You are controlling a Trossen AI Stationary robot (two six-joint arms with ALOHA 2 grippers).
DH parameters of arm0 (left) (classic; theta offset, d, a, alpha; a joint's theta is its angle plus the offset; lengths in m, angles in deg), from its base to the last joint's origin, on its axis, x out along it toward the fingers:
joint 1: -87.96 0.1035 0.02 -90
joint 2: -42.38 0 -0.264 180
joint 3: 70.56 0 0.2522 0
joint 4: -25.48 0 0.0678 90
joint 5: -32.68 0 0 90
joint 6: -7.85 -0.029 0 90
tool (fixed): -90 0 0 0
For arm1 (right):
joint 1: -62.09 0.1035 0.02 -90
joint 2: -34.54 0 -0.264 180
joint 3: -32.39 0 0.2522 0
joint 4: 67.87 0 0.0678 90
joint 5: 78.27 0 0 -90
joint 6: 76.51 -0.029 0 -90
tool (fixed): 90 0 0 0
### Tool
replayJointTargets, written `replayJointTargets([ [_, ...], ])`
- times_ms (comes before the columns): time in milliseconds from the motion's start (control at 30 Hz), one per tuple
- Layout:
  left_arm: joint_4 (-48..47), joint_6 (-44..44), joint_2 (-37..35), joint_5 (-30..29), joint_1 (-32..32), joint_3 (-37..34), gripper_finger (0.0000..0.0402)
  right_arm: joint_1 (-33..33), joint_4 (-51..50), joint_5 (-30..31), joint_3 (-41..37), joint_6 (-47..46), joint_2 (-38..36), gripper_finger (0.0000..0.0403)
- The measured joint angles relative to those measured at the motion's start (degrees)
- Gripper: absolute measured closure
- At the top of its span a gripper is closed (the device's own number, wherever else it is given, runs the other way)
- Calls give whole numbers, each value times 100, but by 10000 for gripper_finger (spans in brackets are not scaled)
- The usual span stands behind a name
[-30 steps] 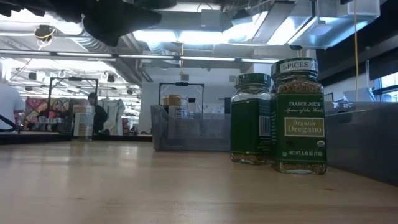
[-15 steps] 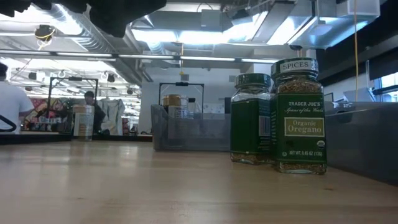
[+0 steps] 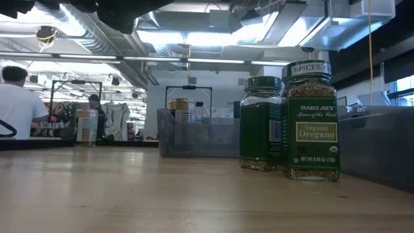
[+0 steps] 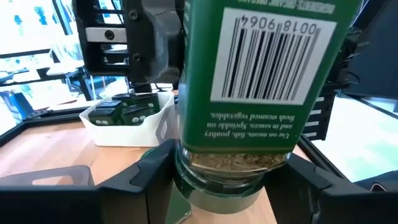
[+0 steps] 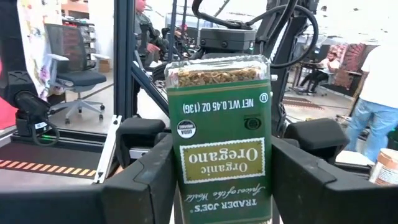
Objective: Sort spices by type
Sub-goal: Adjust the green seasoning bottles
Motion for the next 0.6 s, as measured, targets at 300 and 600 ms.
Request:
replayJointTargets([
  [300, 58, -256, 0, 44, 2, 0, 201, -37, -101, -254, 9, -126, -2, 135],
  [600, -230, -2043, -11, -929, -150, 0, 196, 521, -1845, 697, 11, 24, -950, 105],
])
